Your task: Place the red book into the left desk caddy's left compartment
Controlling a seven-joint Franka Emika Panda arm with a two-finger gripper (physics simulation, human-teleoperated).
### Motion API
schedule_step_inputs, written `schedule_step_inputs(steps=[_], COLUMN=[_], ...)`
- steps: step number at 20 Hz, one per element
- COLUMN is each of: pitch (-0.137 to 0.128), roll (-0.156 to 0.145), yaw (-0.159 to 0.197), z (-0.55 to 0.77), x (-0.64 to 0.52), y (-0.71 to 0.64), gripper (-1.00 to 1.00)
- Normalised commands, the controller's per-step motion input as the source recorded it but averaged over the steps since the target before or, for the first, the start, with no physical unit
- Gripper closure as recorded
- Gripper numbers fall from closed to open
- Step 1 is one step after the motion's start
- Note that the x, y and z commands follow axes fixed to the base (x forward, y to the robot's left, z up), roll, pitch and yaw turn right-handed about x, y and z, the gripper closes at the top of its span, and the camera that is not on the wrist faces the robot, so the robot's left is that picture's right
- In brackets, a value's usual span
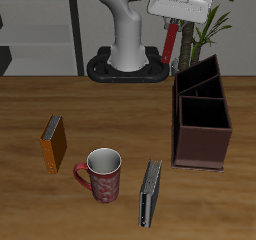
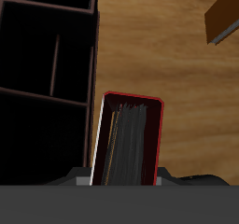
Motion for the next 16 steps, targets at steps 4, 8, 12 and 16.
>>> schedule_step_inputs(steps=[4, 8, 12, 16], pitch=[-0.02, 0.017, 0.014, -0.015], roll=[0.049, 0.04, 0.025, 0.037], yaw=[0.022, 0.015, 0.002, 0.006], z=[0.0, -0.05, -0.05, 0.0], x=[-0.06, 0.1, 0.07, 0.03], y=[0.32, 0.22, 0.13, 0.22], gripper=[1.0, 1.0, 1.0, 1.0])
